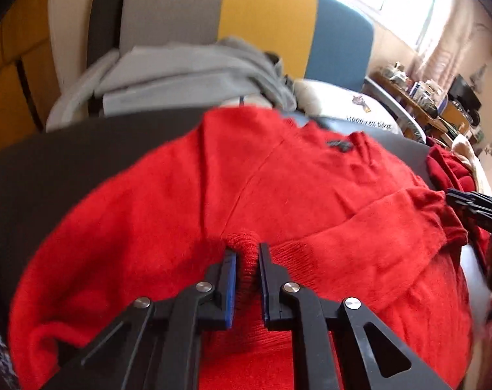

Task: Fold clothes

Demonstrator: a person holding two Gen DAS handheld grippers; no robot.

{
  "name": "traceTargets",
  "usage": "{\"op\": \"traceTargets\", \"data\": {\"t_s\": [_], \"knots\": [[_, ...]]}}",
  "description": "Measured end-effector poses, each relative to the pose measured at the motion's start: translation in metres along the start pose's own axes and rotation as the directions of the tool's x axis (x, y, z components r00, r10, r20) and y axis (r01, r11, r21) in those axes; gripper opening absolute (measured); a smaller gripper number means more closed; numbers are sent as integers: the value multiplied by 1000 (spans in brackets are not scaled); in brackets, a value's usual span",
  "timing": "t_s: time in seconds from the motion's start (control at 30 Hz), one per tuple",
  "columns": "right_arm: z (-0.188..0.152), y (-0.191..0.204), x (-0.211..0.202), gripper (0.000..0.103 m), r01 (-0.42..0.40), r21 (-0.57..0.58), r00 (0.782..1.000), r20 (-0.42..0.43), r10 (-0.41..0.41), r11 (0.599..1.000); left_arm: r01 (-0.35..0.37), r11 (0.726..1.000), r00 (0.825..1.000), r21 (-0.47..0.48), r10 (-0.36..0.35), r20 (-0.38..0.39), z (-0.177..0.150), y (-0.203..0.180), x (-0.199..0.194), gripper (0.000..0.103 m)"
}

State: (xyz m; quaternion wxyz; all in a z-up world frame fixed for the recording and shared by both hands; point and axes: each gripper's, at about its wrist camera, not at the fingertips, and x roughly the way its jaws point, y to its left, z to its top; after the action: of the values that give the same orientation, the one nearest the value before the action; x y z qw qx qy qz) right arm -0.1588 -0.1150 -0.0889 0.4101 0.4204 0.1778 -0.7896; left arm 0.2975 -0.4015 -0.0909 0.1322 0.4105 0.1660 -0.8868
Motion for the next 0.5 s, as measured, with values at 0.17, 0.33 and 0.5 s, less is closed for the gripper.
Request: {"op": "traceTargets", "data": {"t_s": [0.17, 0.33, 0.5], "knots": [[-3, -1, 34, 26, -16, -11, 995, -94, 15, 1000, -13, 1000, 999, 2, 12, 53, 9, 0, -10, 12], [-1, 14, 34, 0, 153, -125, 985, -58, -161, 980, -19, 998, 991, -65, 28, 134, 24, 6, -22, 11], [-4, 7, 42, 0, 263, -112, 962, -42, -269, 958, -40, 989, 998, -141, 47, 45, 32, 22, 7, 11]]}}
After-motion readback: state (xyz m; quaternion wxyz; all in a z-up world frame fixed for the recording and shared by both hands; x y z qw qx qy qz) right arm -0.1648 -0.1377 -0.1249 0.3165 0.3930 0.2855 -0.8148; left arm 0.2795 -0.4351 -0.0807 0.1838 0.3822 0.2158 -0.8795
